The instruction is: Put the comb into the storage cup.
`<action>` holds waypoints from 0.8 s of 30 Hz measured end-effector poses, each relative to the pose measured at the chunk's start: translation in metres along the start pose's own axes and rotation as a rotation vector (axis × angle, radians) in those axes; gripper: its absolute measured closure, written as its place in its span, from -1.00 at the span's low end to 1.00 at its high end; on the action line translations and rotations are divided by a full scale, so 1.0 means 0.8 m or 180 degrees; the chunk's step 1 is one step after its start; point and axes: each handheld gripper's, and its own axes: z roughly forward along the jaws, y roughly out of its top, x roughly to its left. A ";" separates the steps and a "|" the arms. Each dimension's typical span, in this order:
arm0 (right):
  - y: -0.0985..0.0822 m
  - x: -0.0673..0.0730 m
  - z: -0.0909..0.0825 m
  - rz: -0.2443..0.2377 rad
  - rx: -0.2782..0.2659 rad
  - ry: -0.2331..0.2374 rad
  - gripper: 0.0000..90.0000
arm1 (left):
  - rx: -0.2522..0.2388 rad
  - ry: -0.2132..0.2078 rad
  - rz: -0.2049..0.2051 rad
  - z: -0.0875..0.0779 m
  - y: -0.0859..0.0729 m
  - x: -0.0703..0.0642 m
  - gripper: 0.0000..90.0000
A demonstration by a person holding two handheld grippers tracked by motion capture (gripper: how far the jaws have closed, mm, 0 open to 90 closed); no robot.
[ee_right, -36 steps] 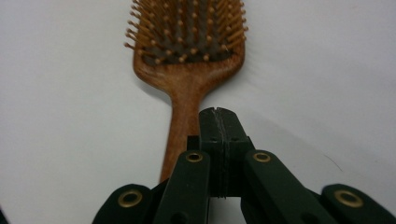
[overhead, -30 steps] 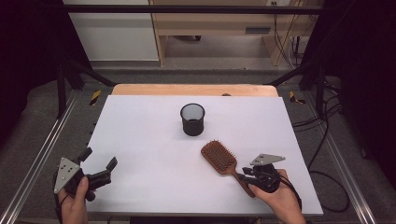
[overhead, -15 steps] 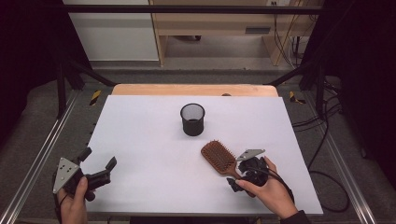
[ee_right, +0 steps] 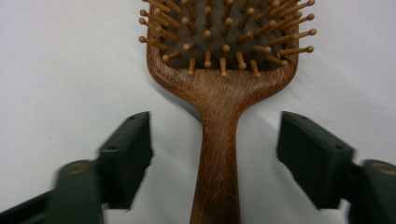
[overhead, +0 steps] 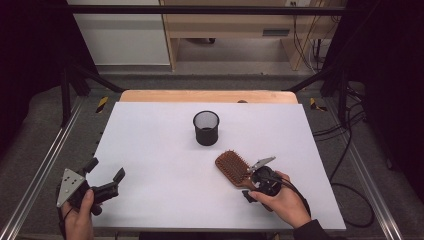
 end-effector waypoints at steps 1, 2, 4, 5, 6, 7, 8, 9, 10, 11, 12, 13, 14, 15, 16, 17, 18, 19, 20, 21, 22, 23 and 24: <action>0.000 0.000 0.000 0.0004 0.0014 0.0001 -0.18 | -0.0001 0.0000 0.0000 0.000 0.000 0.000 -0.96; 0.000 -0.001 0.001 0.0003 0.0020 -0.0001 -0.11 | 0.0000 0.0000 0.0001 0.000 0.000 0.000 -0.96; 0.000 -0.003 0.002 0.0045 0.0053 -0.0016 0.07 | 0.0001 0.0001 0.0001 0.000 0.000 0.000 -0.96; 0.000 -0.003 0.002 0.0045 0.0053 -0.0016 0.07 | 0.0001 0.0001 0.0002 0.000 0.000 0.000 -0.96; 0.000 -0.003 0.002 0.0051 0.0051 -0.0012 0.13 | 0.0001 0.0001 0.0003 0.000 0.000 0.000 -0.96; 0.000 -0.003 0.002 0.0059 0.0048 -0.0001 0.19 | 0.0002 0.0001 0.0004 0.000 0.000 0.000 -0.96; 0.001 -0.004 0.003 0.0042 0.0054 -0.0001 0.23 | 0.0002 0.0003 0.0004 0.000 0.000 0.000 -0.96; 0.001 -0.004 0.004 0.0032 0.0067 -0.0010 0.26 | 0.0003 0.0003 0.0004 0.000 0.000 0.000 -0.96; 0.001 -0.004 0.005 0.0014 0.0069 -0.0027 0.29 | 0.0003 0.0002 0.0006 0.000 0.000 0.000 -0.96; 0.001 -0.003 0.005 0.0036 0.0070 -0.0039 0.34 | 0.0002 0.0001 0.0007 0.000 0.000 0.000 -0.96; 0.001 -0.003 0.005 0.0038 0.0070 -0.0051 0.37 | 0.0003 0.0001 0.0009 0.000 0.000 -0.001 -0.96; 0.001 -0.003 0.005 0.0040 0.0081 -0.0055 0.39 | 0.0004 0.0001 0.0010 0.001 0.000 -0.001 -0.96; 0.002 -0.003 0.005 0.0036 0.0084 -0.0050 0.43 | 0.0007 -0.0001 0.0010 0.001 0.000 -0.001 -0.96; 0.002 -0.003 0.005 0.0012 0.0095 -0.0042 0.46 | 0.0006 0.0000 0.0011 0.001 0.000 -0.001 -0.96; 0.003 -0.002 0.005 -0.0008 0.0119 -0.0065 0.48 | 0.0007 0.0001 0.0012 0.001 0.000 -0.001 -0.96; 0.003 -0.002 0.005 -0.0008 0.0119 -0.0065 0.48 | 0.0008 0.0000 0.0013 0.001 0.000 -0.001 -0.96; 0.004 -0.002 0.005 -0.0009 0.0130 -0.0065 0.49 | 0.0008 -0.0003 0.0013 0.001 0.000 -0.001 -0.96; 0.005 -0.001 0.005 0.0006 0.0167 -0.0070 0.53 | 0.0008 -0.0005 0.0015 0.001 0.000 -0.001 -0.96; 0.005 -0.001 0.006 0.0003 0.0177 -0.0071 0.55 | 0.0007 -0.0007 0.0017 0.001 0.000 -0.002 -0.96; 0.005 -0.001 0.006 0.0003 0.0177 -0.0071 0.55 | 0.0007 -0.0009 0.0017 0.001 0.000 -0.002 -0.96; 0.006 0.000 0.006 -0.0006 0.0190 -0.0075 0.56 | 0.0007 -0.0011 0.0019 0.002 0.000 -0.002 -0.96; 0.006 0.000 0.006 0.0000 0.0202 -0.0074 0.57 | 0.0009 -0.0014 0.0023 0.002 0.000 -0.003 -0.96; 0.007 -0.001 0.006 -0.0032 0.0201 -0.0073 0.58 | 0.0012 -0.0018 0.0026 0.002 0.000 -0.003 -0.96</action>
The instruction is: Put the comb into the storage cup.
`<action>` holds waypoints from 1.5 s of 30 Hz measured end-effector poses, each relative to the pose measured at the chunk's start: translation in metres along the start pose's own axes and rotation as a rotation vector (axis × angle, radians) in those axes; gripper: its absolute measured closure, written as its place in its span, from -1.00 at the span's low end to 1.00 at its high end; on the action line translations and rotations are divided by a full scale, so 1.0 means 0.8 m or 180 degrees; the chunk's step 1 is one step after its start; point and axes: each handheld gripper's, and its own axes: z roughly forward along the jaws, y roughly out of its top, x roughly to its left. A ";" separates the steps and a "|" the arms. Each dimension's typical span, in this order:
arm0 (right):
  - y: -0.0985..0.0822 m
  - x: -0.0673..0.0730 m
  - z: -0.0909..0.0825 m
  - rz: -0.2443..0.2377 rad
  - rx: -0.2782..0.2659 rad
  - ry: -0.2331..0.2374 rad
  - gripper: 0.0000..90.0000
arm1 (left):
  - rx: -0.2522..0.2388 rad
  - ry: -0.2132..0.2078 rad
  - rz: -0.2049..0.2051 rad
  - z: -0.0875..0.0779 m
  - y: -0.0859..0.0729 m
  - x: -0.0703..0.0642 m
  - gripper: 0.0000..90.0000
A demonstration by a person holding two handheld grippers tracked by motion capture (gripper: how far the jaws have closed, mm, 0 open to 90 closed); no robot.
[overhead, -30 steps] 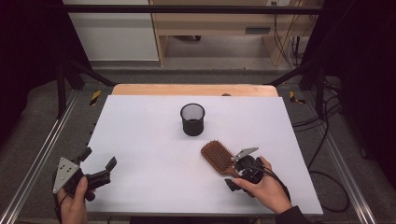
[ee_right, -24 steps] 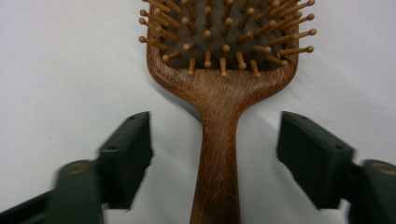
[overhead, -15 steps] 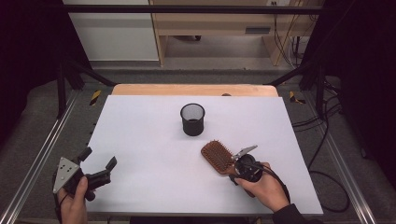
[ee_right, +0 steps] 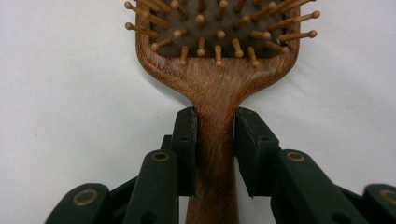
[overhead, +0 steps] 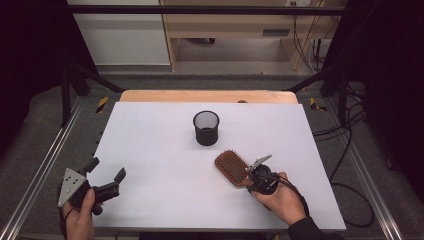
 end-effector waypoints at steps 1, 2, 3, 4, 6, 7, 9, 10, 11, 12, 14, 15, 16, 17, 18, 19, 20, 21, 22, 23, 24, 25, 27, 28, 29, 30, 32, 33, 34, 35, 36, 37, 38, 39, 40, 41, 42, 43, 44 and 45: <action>0.000 0.000 0.000 0.0006 0.0005 0.0001 0.59 | 0.0000 -0.0003 0.0004 0.001 0.000 -0.001 -0.96; 0.000 -0.001 0.000 -0.0007 0.0007 0.0016 0.61 | 0.0003 -0.0006 0.0008 0.001 0.000 -0.001 -0.96; 0.000 -0.002 0.000 -0.0016 0.0007 0.0024 0.61 | 0.0007 -0.0009 0.0015 0.001 0.000 -0.002 -0.96; 0.001 -0.002 0.000 0.0002 0.0014 0.0045 0.62 | 0.0009 -0.0012 0.0020 0.001 0.000 -0.002 -0.96; 0.002 -0.003 0.000 -0.0016 0.0029 0.0060 0.62 | 0.0006 -0.0014 0.0019 0.001 0.001 -0.003 -0.96; 0.003 -0.003 0.000 -0.0024 0.0045 0.0071 0.62 | 0.0005 -0.0012 0.0026 0.001 0.001 -0.003 -0.96; 0.004 -0.004 0.000 -0.0023 0.0062 0.0086 0.62 | 0.0007 -0.0007 0.0026 0.001 0.001 -0.003 -0.96; 0.003 -0.005 -0.001 -0.0048 0.0047 0.0093 0.63 | 0.0002 -0.0006 0.0019 0.001 0.001 -0.003 -0.96; 0.003 -0.005 -0.001 -0.0065 0.0041 0.0090 0.62 | 0.0000 -0.0008 0.0022 0.001 0.001 -0.003 -0.96; 0.003 -0.005 -0.001 -0.0065 0.0041 0.0090 0.62 | 0.0003 -0.0012 0.0029 0.001 0.002 -0.003 -0.96; 0.002 -0.004 -0.002 -0.0094 -0.0060 0.0054 0.62 | 0.0004 -0.0017 0.0041 0.002 0.002 -0.005 -0.96; 0.002 -0.005 -0.003 -0.0089 -0.0107 0.0060 0.63 | 0.0015 -0.0018 0.0053 0.002 0.002 -0.005 -0.96; 0.001 -0.006 -0.003 -0.0084 -0.0162 0.0058 0.62 | 0.0024 -0.0012 0.0062 0.002 0.003 -0.007 -0.95; 0.001 -0.007 -0.004 -0.0076 -0.0230 0.0067 0.62 | 0.0029 -0.0010 0.0067 0.003 0.003 -0.008 -0.95; 0.000 -0.007 -0.005 -0.0068 -0.0287 0.0069 0.63 | 0.0046 -0.0027 0.0075 0.003 0.004 -0.011 -0.95; 0.000 -0.008 -0.007 -0.0067 -0.0382 0.0074 0.63 | 0.0049 -0.0052 0.0062 0.003 0.005 -0.014 -0.95; 0.000 -0.009 -0.009 -0.0068 -0.0468 0.0087 0.62 | 0.0056 -0.0072 0.0044 0.004 0.007 -0.018 -0.95; 0.000 -0.010 -0.012 -0.0057 -0.0562 0.0097 0.63 | 0.0082 -0.0099 0.0047 0.006 0.008 -0.023 -0.96; 0.000 -0.010 -0.014 -0.0036 -0.0648 0.0102 0.62 | 0.0113 -0.0125 0.0045 0.008 0.009 -0.027 -0.96; 0.000 -0.011 -0.017 -0.0031 -0.0710 0.0132 0.62 | 0.0156 -0.0154 0.0009 0.012 0.011 -0.034 -0.96; 0.000 -0.011 -0.019 -0.0069 -0.0855 0.0165 0.62 | 0.0170 -0.0157 -0.0015 0.014 0.013 -0.038 -0.96; 0.000 -0.011 -0.023 -0.0043 -0.0964 0.0185 0.62 | 0.0174 -0.0216 -0.0074 0.018 0.015 -0.045 -0.96; 0.000 -0.008 -0.027 -0.0088 -0.1100 0.0155 0.62 | 0.0191 -0.0318 -0.0099 0.028 0.023 -0.061 -0.96; 0.000 -0.008 -0.027 -0.0088 -0.1100 0.0155 0.62 | 0.0197 -0.0359 -0.0099 0.031 0.026 -0.066 -0.96; 0.000 -0.007 -0.027 -0.0090 -0.1160 0.0158 0.62 | 0.0209 -0.0436 -0.0119 0.038 0.030 -0.076 -0.96; 0.002 -0.006 -0.030 -0.0080 -0.1309 0.0158 0.62 | 0.0229 -0.0498 -0.0107 0.044 0.034 -0.083 -0.96; 0.003 -0.005 -0.031 -0.0075 -0.1358 0.0161 0.62 | 0.0225 -0.0575 -0.0104 0.055 0.042 -0.095 -0.96; 0.003 -0.005 -0.033 -0.0077 -0.1408 0.0161 0.62 | 0.0240 -0.0675 -0.0122 0.064 0.047 -0.105 -0.96; 0.004 -0.004 -0.035 -0.0077 -0.1508 0.0167 0.63 | 0.0246 -0.0714 -0.0117 0.069 0.050 -0.110 -0.96; 0.005 -0.004 -0.035 -0.0068 -0.1552 0.0177 0.62 | 0.0239 -0.0767 -0.0109 0.077 0.055 -0.119 -0.95; 0.006 -0.003 -0.036 -0.0072 -0.1622 0.0179 0.62 | 0.0249 -0.0801 -0.0095 0.082 0.058 -0.123 -0.95; 0.006 -0.003 -0.037 -0.0071 -0.1663 0.0184 0.62 | 0.0257 -0.0862 -0.0111 0.089 0.062 -0.131 -0.95; 0.007 -0.003 -0.038 -0.0070 -0.1729 0.0185 0.62 | 0.0257 -0.0903 -0.0136 0.093 0.065 -0.136 -0.95; 0.008 -0.002 -0.038 -0.0064 -0.1761 0.0179 0.62 | 0.0258 -0.0952 -0.0170 0.099 0.067 -0.142 -0.95; 0.008 -0.002 -0.039 -0.0055 -0.1817 0.0191 0.62 | 0.0271 -0.0999 -0.0198 0.105 0.070 -0.148 -0.95; 0.008 -0.001 -0.041 -0.0039 -0.1876 0.0204 0.62 | 0.0284 -0.1072 -0.0241 0.113 0.074 -0.156 -0.94; 0.009 0.001 -0.045 -0.0019 -0.2004 0.0219 0.63 | 0.0296 -0.1121 -0.0260 0.119 0.076 -0.163 -0.94; 0.009 0.001 -0.045 -0.0019 -0.2004 0.0219 0.63 | 0.0304 -0.1156 -0.0272 0.123 0.078 -0.168 -0.94; 0.011 0.004 -0.048 -0.0032 -0.2104 0.0229 0.62 | 0.0294 -0.1207 -0.0315 0.128 0.081 -0.175 -0.94; 0.011 0.004 -0.048 -0.0032 -0.2104 0.0229 0.62 | 0.0303 -0.1262 -0.0344 0.134 0.084 -0.182 -0.94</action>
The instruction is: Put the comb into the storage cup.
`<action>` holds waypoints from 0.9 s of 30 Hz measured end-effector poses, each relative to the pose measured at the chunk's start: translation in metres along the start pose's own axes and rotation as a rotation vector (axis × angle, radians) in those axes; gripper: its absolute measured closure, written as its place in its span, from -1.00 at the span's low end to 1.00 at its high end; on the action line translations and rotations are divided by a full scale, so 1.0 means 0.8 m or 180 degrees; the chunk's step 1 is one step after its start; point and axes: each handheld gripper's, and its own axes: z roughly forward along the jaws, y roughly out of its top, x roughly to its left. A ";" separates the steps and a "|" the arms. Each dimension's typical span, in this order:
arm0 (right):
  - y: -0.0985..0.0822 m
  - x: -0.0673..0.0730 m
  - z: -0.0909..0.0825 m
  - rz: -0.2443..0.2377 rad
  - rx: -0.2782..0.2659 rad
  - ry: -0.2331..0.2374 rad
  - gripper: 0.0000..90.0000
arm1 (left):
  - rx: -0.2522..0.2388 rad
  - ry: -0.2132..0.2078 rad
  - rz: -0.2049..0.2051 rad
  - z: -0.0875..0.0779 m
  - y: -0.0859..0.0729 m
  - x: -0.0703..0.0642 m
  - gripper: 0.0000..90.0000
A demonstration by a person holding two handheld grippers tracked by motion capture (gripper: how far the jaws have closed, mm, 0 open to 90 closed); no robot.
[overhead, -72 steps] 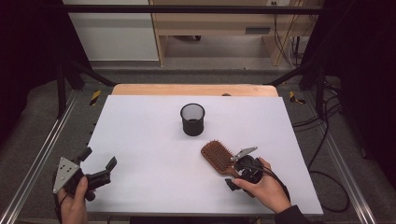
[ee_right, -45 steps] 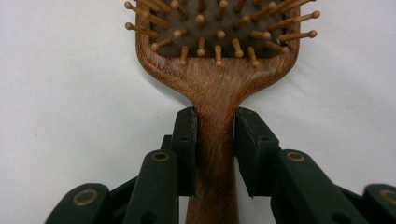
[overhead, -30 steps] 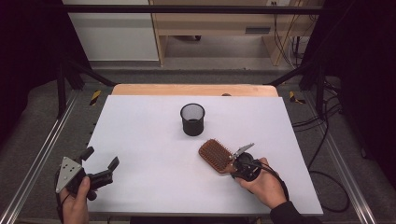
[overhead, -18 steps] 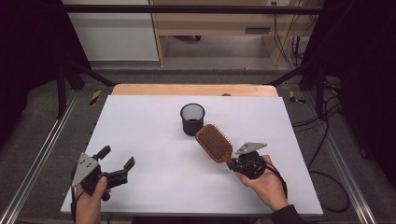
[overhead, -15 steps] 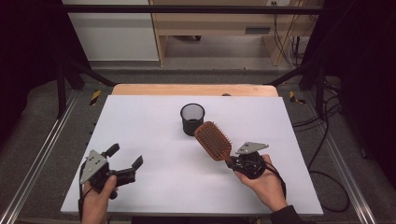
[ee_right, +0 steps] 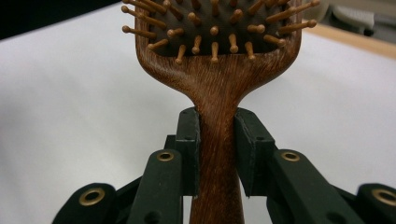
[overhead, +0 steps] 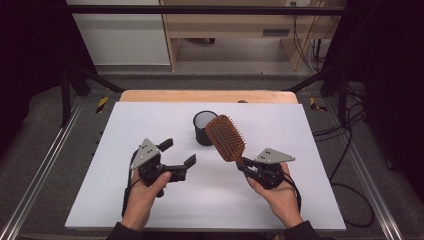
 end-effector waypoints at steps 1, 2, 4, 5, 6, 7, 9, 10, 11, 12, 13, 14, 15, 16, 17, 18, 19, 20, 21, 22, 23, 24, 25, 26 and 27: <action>0.001 0.002 -0.001 -0.0014 -0.0045 -0.0007 0.62 | 0.0002 -0.0038 -0.0008 0.007 0.003 -0.004 -0.94; 0.002 0.003 -0.001 -0.0016 -0.0086 -0.0008 0.62 | 0.0002 -0.0062 0.0018 0.014 0.008 -0.010 -0.94; 0.004 0.006 -0.002 -0.0011 -0.0167 0.0005 0.62 | 0.0004 -0.0119 0.0012 0.024 0.014 -0.017 -0.93; 0.004 0.008 -0.003 -0.0007 -0.0189 0.0008 0.62 | 0.0003 -0.0161 -0.0019 0.029 0.017 -0.020 -0.93; 0.004 0.009 -0.003 -0.0014 -0.0214 0.0003 0.62 | 0.0003 -0.0189 -0.0062 0.034 0.019 -0.022 -0.93; 0.004 0.010 -0.003 -0.0014 -0.0223 0.0013 0.62 | 0.0001 -0.0214 -0.0120 0.038 0.020 -0.023 -0.93; 0.004 0.012 -0.003 -0.0037 -0.0239 0.0013 0.62 | 0.0001 -0.0251 -0.0257 0.046 0.021 -0.023 -0.93; 0.004 0.012 -0.003 -0.0045 -0.0245 0.0017 0.62 | 0.0002 -0.0257 -0.0319 0.050 0.021 -0.022 -0.93; 0.003 0.015 -0.003 -0.0077 -0.0268 0.0015 0.62 | 0.0007 -0.0263 -0.0383 0.054 0.022 -0.021 -0.92; 0.003 0.015 -0.003 -0.0077 -0.0268 0.0015 0.62 | -0.0004 -0.0268 -0.0442 0.057 0.022 -0.020 -0.92; 0.003 0.016 -0.002 -0.0096 -0.0270 0.0008 0.62 | -0.0001 -0.0270 -0.0480 0.060 0.023 -0.020 -0.91; 0.003 0.017 -0.001 -0.0113 -0.0282 -0.0004 0.62 | -0.0002 -0.0269 -0.0481 0.062 0.024 -0.020 -0.91; 0.003 0.018 0.000 -0.0119 -0.0289 0.0001 0.62 | 0.0005 -0.0266 -0.0470 0.063 0.024 -0.020 -0.91; 0.003 0.018 0.000 -0.0119 -0.0289 0.0001 0.62 | 0.0016 -0.0275 -0.0455 0.065 0.024 -0.022 -0.91; 0.002 0.020 0.001 -0.0139 -0.0297 0.0014 0.62 | 0.0017 -0.0277 -0.0456 0.066 0.024 -0.022 -0.90; 0.002 0.020 0.001 -0.0139 -0.0297 0.0014 0.62 | 0.0031 -0.0272 -0.0465 0.068 0.024 -0.022 -0.89; 0.002 0.022 0.001 -0.0170 -0.0307 0.0021 0.62 | 0.0034 -0.0263 -0.0495 0.069 0.023 -0.022 -0.88; 0.002 0.022 0.001 -0.0170 -0.0307 0.0021 0.62 | 0.0037 -0.0264 -0.0533 0.070 0.022 -0.021 -0.88; 0.002 0.023 0.001 -0.0181 -0.0310 0.0026 0.62 | 0.0027 -0.0270 -0.0622 0.071 0.022 -0.021 -0.87; 0.002 0.024 0.001 -0.0190 -0.0321 0.0030 0.62 | 0.0019 -0.0280 -0.0668 0.071 0.022 -0.020 -0.85; 0.002 0.025 0.001 -0.0210 -0.0326 0.0032 0.62 | 0.0016 -0.0285 -0.0688 0.072 0.022 -0.020 -0.84; 0.003 0.026 0.001 -0.0221 -0.0328 0.0030 0.62 | 0.0018 -0.0282 -0.0691 0.072 0.023 -0.020 -0.83; 0.003 0.028 0.002 -0.0235 -0.0330 0.0032 0.62 | 0.0015 -0.0270 -0.0697 0.072 0.023 -0.020 -0.81; 0.002 0.029 0.002 -0.0250 -0.0330 0.0030 0.62 | 0.0009 -0.0260 -0.0716 0.072 0.024 -0.019 -0.80; 0.002 0.030 0.003 -0.0266 -0.0324 0.0026 0.62 | 0.0008 -0.0257 -0.0728 0.072 0.024 -0.019 -0.76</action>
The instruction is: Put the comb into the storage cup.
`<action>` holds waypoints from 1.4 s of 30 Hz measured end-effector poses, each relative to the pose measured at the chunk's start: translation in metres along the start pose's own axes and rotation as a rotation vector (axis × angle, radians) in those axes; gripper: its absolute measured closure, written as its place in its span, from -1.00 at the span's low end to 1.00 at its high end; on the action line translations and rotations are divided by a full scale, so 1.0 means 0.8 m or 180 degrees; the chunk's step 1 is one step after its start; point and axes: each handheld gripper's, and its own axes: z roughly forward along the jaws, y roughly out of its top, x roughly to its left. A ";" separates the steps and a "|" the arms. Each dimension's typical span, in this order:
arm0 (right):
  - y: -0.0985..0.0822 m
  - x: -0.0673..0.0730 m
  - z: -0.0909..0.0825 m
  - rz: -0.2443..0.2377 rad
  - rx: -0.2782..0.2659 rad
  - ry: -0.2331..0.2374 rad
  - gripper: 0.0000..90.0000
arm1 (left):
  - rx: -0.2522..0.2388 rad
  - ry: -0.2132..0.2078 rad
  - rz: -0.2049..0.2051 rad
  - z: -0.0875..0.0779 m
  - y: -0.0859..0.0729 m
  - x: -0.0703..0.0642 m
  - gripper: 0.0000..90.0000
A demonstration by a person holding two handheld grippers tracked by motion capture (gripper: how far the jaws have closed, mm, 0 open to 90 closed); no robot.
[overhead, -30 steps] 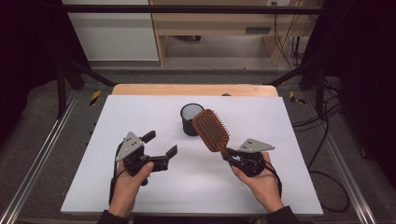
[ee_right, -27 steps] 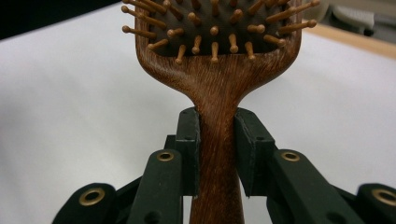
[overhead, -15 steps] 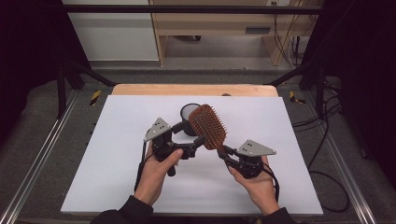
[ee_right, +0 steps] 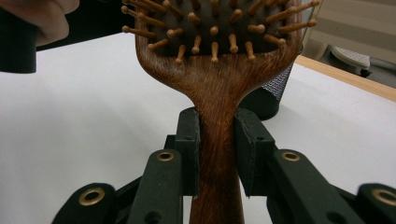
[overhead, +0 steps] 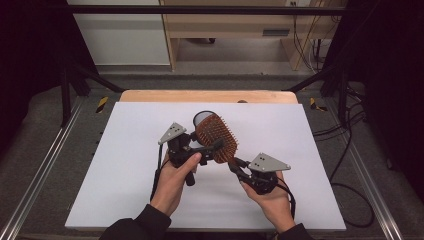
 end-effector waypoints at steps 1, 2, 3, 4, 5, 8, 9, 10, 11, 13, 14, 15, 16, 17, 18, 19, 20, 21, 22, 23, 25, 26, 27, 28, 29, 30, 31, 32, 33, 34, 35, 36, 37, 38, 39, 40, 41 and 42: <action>0.000 0.001 0.001 -0.0005 -0.0002 0.0006 0.62 | -0.0001 0.0010 -0.0014 0.000 0.000 0.001 -0.72; 0.000 0.002 0.001 0.0000 -0.0011 0.0001 0.62 | -0.0009 0.0021 -0.0036 0.000 0.000 0.001 -0.69; 0.000 0.002 0.001 0.0000 -0.0011 0.0001 0.62 | -0.0017 0.0026 -0.0072 0.000 0.000 0.002 -0.69; 0.000 0.002 0.001 0.0004 -0.0018 0.0004 0.62 | -0.0020 0.0020 -0.0110 -0.001 0.001 0.003 -0.65; 0.000 0.002 0.001 0.0003 -0.0026 0.0007 0.62 | -0.0036 0.0005 -0.0153 0.000 0.001 0.003 -0.60; 0.000 0.003 0.001 -0.0002 -0.0035 0.0003 0.62 | -0.0043 -0.0018 -0.0181 0.001 0.001 0.002 -0.50; 0.000 0.003 0.001 -0.0001 -0.0037 0.0007 0.62 | -0.0042 -0.0031 -0.0191 0.001 0.000 0.002 -0.47; 0.000 0.003 0.001 -0.0001 -0.0038 0.0008 0.62 | -0.0046 -0.0040 -0.0206 0.001 0.000 0.002 -0.44; 0.000 0.003 0.001 -0.0001 -0.0038 0.0005 0.62 | -0.0050 -0.0049 -0.0222 0.002 0.000 0.002 -0.42; 0.000 0.004 0.001 0.0004 -0.0042 0.0013 0.62 | -0.0071 -0.0069 -0.0277 0.003 0.000 0.003 -0.39; 0.000 0.004 0.001 0.0006 -0.0044 0.0014 0.62 | -0.0082 -0.0078 -0.0298 0.003 0.000 0.003 -0.37; 0.000 0.004 0.001 0.0006 -0.0045 0.0014 0.62 | -0.0089 -0.0091 -0.0307 0.003 0.000 0.004 -0.35; 0.000 0.004 0.001 0.0011 -0.0047 0.0015 0.62 | -0.0095 -0.0105 -0.0329 0.002 0.000 0.004 -0.32; 0.000 0.004 0.001 0.0022 -0.0054 0.0022 0.62 | -0.0106 -0.0123 -0.0359 0.003 0.000 0.003 -0.30; 0.000 0.004 0.001 0.0024 -0.0054 0.0022 0.62 | -0.0110 -0.0144 -0.0375 0.003 0.000 0.002 -0.27; 0.000 0.004 0.001 0.0017 -0.0052 0.0026 0.62 | -0.0112 -0.0159 -0.0382 0.004 0.000 0.002 -0.22; 0.000 0.005 0.002 0.0010 -0.0051 0.0036 0.62 | -0.0116 -0.0155 -0.0410 0.005 -0.001 0.001 -0.20; 0.000 0.007 0.002 -0.0008 -0.0044 0.0037 0.62 | -0.0104 -0.0127 -0.0400 0.005 -0.001 0.000 -0.20; 0.001 0.008 0.003 -0.0004 -0.0042 0.0046 0.62 | -0.0114 -0.0112 -0.0403 0.004 -0.001 0.000 -0.15; 0.001 0.009 0.003 -0.0002 -0.0052 0.0055 0.62 | -0.0119 -0.0112 -0.0425 0.004 -0.001 0.000 -0.14; 0.001 0.009 0.003 0.0008 -0.0059 0.0063 0.62 | -0.0113 -0.0125 -0.0481 0.003 0.000 0.001 -0.10; 0.001 0.009 0.003 0.0012 -0.0055 0.0069 0.62 | -0.0106 -0.0120 -0.0477 0.002 0.000 0.001 -0.08; 0.000 0.009 0.004 0.0014 -0.0054 0.0073 0.62 | -0.0104 -0.0116 -0.0478 0.002 0.000 0.001 -0.06; 0.000 0.009 0.004 0.0023 -0.0049 0.0077 0.62 | -0.0105 -0.0120 -0.0494 0.001 0.000 0.001 -0.04; 0.000 0.010 0.005 0.0030 -0.0045 0.0084 0.62 | -0.0111 -0.0134 -0.0521 0.001 0.000 0.000 -0.02; -0.001 0.010 0.005 0.0032 -0.0039 0.0087 0.62 | -0.0114 -0.0142 -0.0527 0.001 0.000 0.000 0.01; -0.001 0.010 0.005 0.0034 -0.0035 0.0088 0.62 | -0.0117 -0.0142 -0.0528 0.000 0.000 -0.001 0.02; -0.001 0.010 0.006 0.0032 -0.0032 0.0092 0.62 | -0.0110 -0.0147 -0.0508 0.000 0.001 -0.002 0.04; -0.002 0.010 0.006 0.0044 -0.0032 0.0098 0.62 | -0.0113 -0.0146 -0.0503 0.000 0.001 -0.002 0.06; -0.002 0.010 0.006 0.0044 -0.0032 0.0098 0.62 | -0.0113 -0.0149 -0.0495 0.000 0.001 -0.003 0.06; -0.002 0.010 0.007 0.0053 -0.0031 0.0103 0.62 | -0.0110 -0.0144 -0.0490 0.000 0.001 -0.004 0.07; -0.002 0.010 0.007 0.0066 -0.0031 0.0114 0.62 | -0.0109 -0.0139 -0.0493 0.000 0.001 -0.005 0.08; -0.003 0.010 0.008 0.0068 -0.0027 0.0120 0.62 | -0.0105 -0.0139 -0.0498 0.000 0.001 -0.005 0.09; -0.003 0.010 0.008 0.0074 -0.0030 0.0125 0.62 | -0.0106 -0.0141 -0.0507 0.000 0.001 -0.005 0.10; -0.003 0.010 0.008 0.0084 -0.0035 0.0135 0.62 | -0.0106 -0.0146 -0.0512 -0.001 0.001 -0.004 0.10; -0.003 0.010 0.009 0.0089 -0.0037 0.0140 0.62 | -0.0109 -0.0149 -0.0521 -0.001 0.001 -0.004 0.11; -0.003 0.010 0.009 0.0090 -0.0037 0.0142 0.62 | -0.0113 -0.0150 -0.0531 -0.001 0.001 -0.004 0.11; -0.003 0.010 0.009 0.0094 -0.0037 0.0146 0.62 | -0.0116 -0.0162 -0.0544 0.000 0.001 -0.004 0.12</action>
